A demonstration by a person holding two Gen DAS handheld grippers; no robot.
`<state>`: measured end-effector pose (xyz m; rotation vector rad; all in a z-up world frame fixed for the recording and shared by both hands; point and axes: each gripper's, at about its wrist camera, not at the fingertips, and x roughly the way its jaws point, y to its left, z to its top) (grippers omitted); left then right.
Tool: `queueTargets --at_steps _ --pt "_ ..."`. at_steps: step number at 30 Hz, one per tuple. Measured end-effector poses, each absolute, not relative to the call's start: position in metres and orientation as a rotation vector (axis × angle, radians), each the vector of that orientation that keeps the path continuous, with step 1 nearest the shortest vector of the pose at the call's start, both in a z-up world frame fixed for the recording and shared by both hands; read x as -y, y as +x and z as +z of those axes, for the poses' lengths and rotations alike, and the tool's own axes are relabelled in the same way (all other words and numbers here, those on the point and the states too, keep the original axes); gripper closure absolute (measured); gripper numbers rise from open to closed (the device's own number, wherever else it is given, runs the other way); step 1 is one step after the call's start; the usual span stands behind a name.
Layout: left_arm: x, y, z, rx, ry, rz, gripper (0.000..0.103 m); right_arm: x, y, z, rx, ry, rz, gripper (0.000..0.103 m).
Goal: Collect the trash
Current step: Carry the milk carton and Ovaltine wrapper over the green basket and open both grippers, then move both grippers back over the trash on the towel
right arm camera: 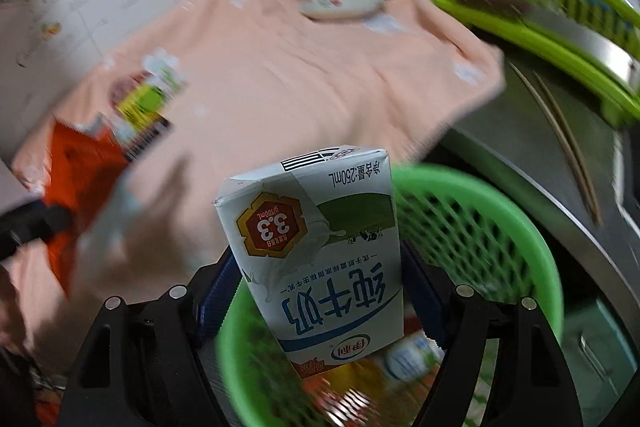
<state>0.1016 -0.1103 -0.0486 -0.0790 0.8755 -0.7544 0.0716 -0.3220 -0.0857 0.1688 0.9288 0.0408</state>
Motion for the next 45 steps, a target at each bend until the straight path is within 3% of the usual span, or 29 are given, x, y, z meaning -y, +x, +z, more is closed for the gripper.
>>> queueTargets --at_steps 13,29,36,45 --pt "0.188 0.092 -0.075 -0.931 0.06 -0.83 0.055 0.365 0.037 -0.144 -1.075 0.218 -0.079 0.028" --pt "0.237 0.1 -0.108 -0.99 0.166 -0.834 0.052 0.379 0.014 -0.124 -1.018 0.222 -0.088 0.023" --pt "0.243 0.101 -0.116 -1.003 0.165 -0.833 0.036 0.379 0.004 -0.111 -0.976 0.212 -0.091 0.021" --pt "0.233 0.098 -0.11 -0.975 0.135 -0.85 0.027 0.377 0.003 -0.102 -0.949 0.216 -0.082 0.021"
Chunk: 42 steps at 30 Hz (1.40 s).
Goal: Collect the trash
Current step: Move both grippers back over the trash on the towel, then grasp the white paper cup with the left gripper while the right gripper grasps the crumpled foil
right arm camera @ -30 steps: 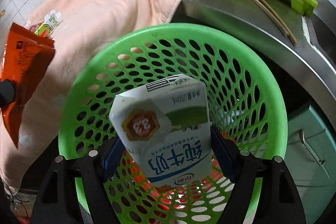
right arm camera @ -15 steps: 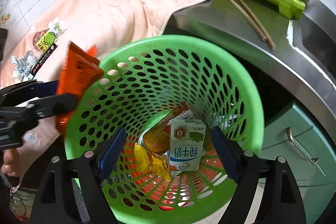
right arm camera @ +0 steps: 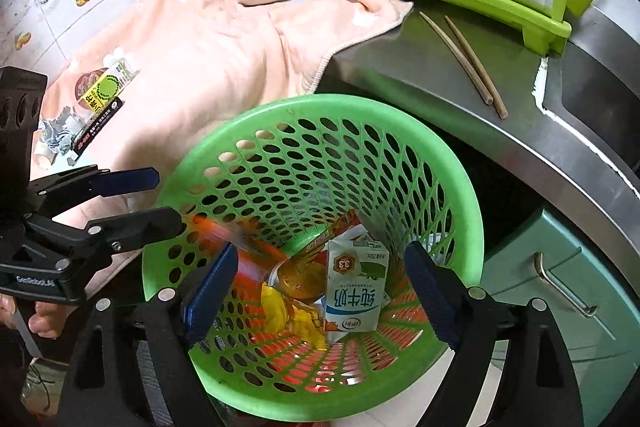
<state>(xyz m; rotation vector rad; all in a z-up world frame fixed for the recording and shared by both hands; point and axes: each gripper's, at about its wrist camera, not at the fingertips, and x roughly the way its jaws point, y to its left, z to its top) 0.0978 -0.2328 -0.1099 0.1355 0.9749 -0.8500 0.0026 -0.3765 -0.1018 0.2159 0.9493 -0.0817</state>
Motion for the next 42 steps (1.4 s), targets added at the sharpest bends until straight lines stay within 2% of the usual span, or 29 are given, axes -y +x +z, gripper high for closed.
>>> queueTargets --at_steps 11,35,42 --pt "0.168 0.107 -0.086 -0.927 0.051 -0.74 0.027 0.356 0.017 -0.084 -0.922 0.199 -0.012 0.021" --pt "-0.098 0.159 -0.012 -0.713 -0.15 -0.14 0.027 0.207 0.094 -0.057 -0.91 0.017 0.299 0.021" --pt "-0.153 0.188 -0.019 -0.75 -0.228 -0.037 0.027 0.146 0.114 -0.042 -0.877 -0.069 0.411 0.021"
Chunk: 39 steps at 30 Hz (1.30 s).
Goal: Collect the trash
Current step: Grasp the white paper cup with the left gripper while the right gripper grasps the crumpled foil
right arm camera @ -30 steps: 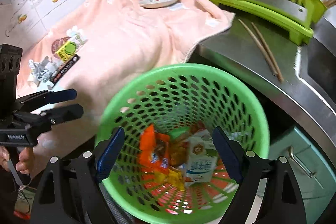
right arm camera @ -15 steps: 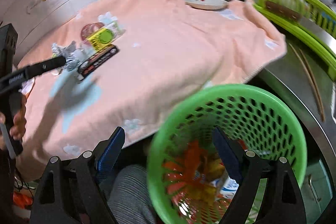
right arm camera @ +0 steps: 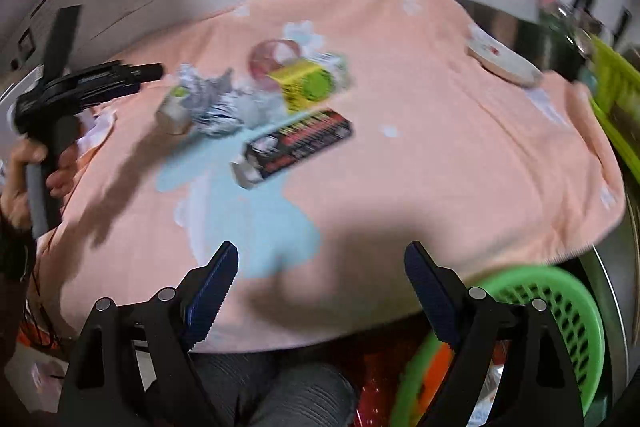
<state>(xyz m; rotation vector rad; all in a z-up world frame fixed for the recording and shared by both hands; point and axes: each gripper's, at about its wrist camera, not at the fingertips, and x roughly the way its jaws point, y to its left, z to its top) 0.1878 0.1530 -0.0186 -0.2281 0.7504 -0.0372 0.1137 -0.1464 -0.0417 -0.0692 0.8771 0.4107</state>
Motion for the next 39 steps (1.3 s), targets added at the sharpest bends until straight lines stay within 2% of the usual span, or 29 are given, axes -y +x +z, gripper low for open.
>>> queueTargets --at_steps 10,13,16,39 --pt "-0.185 0.229 -0.056 -0.837 -0.323 -0.049 0.027 0.092 0.136 -0.036 -0.864 -0.132 0.497 0.021" --pt "-0.188 0.239 -0.065 -0.861 -0.348 -0.066 0.031 0.076 0.145 -0.035 -0.858 -0.154 0.52 0.021" --pt "-0.19 0.248 -0.074 -0.883 -0.358 -0.087 0.044 0.06 0.156 -0.032 -0.849 -0.17 0.544 0.021" --pt "-0.248 0.222 -0.057 -0.787 -0.438 -0.032 0.046 -0.063 0.236 -0.052 -0.819 -0.35 0.716 0.031"
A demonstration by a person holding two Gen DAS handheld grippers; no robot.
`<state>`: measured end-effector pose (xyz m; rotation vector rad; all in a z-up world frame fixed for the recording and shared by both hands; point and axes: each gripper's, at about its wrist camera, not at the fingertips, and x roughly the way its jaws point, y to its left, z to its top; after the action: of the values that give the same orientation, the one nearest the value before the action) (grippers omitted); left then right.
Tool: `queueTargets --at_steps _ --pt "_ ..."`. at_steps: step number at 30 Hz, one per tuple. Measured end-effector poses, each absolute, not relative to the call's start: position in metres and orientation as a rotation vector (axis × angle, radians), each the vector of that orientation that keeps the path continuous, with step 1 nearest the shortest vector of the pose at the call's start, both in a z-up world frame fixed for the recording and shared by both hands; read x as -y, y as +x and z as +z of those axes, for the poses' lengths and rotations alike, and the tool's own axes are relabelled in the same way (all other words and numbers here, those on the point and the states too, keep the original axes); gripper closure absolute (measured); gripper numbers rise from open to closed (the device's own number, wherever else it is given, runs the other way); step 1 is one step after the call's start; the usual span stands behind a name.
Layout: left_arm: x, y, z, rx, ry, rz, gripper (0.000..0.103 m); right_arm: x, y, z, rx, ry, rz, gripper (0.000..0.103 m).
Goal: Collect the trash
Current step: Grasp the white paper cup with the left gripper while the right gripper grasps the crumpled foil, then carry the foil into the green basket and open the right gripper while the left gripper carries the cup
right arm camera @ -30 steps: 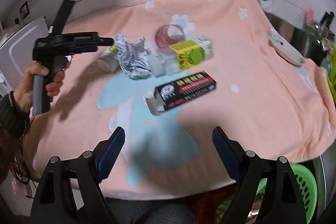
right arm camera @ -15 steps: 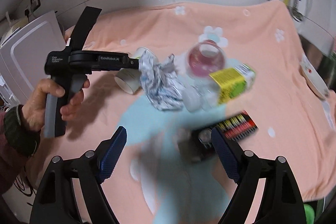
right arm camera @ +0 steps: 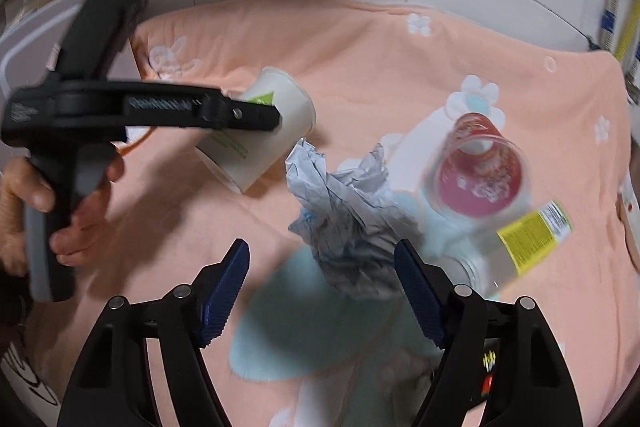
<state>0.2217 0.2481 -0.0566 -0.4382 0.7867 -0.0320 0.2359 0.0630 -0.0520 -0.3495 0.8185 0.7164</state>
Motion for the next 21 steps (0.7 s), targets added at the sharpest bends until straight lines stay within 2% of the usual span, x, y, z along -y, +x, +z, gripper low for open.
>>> queueTargets --at_steps 10,18,21 --pt "-0.256 0.217 -0.056 -0.777 -0.474 -0.014 0.046 -0.085 0.258 -0.079 -0.865 -0.425 0.676 0.041" --pt "-0.25 0.211 -0.053 -0.755 -0.476 -0.01 0.046 -0.085 0.26 -0.086 -0.834 -0.45 0.608 0.068" --pt "-0.247 0.207 -0.05 -0.747 -0.472 -0.01 0.046 -0.078 0.259 -0.079 -0.824 -0.411 0.609 0.074"
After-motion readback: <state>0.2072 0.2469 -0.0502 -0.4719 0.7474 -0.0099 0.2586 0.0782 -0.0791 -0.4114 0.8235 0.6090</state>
